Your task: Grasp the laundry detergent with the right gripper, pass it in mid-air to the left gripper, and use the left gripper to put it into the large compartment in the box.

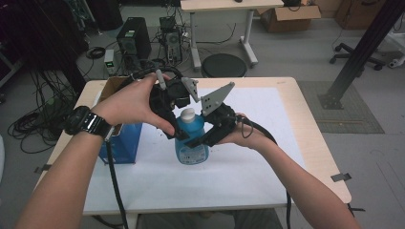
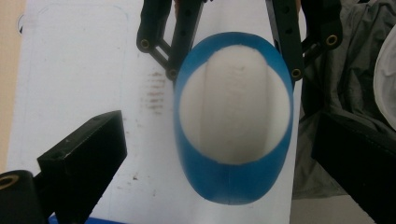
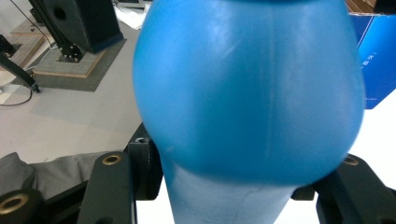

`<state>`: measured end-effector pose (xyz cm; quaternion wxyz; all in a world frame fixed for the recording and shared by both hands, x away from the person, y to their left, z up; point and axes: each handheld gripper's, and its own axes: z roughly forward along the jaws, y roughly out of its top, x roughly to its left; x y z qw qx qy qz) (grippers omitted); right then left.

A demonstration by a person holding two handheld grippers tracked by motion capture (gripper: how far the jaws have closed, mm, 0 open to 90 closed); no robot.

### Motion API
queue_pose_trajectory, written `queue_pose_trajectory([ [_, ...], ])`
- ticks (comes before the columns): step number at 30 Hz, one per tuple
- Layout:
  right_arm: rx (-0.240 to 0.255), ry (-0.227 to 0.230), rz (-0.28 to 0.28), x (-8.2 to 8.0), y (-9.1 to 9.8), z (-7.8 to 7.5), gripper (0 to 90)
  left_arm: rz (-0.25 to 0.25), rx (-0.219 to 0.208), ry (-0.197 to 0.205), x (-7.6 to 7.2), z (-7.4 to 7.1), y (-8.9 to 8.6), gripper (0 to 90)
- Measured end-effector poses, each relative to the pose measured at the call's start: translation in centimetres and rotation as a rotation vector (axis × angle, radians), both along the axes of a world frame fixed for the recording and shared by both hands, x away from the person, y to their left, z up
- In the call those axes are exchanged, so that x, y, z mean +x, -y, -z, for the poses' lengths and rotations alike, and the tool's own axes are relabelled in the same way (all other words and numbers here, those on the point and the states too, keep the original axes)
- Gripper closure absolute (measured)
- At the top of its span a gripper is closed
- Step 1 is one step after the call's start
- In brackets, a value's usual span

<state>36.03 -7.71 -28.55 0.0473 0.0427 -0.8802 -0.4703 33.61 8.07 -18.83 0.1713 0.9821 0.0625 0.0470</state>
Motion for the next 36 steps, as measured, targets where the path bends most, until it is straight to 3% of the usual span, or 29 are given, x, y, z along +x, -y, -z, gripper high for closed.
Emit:
queue_pose_trajectory([
  [8,-0.001,0.008,-0.001,-0.18,0.06,-0.07,43.2,0.004,-0.002,-0.013,0.13,0.71,0.41,6.3],
  [16,-0.008,0.011,0.000,-0.30,0.04,0.02,43.2,0.021,-0.001,-0.026,0.10,0.84,0.72,17.2],
  [36,-0.019,0.019,-0.003,-0.52,-0.26,0.27,43.2,0.028,0.016,-0.055,-0.09,0.91,0.77,31.2],
])
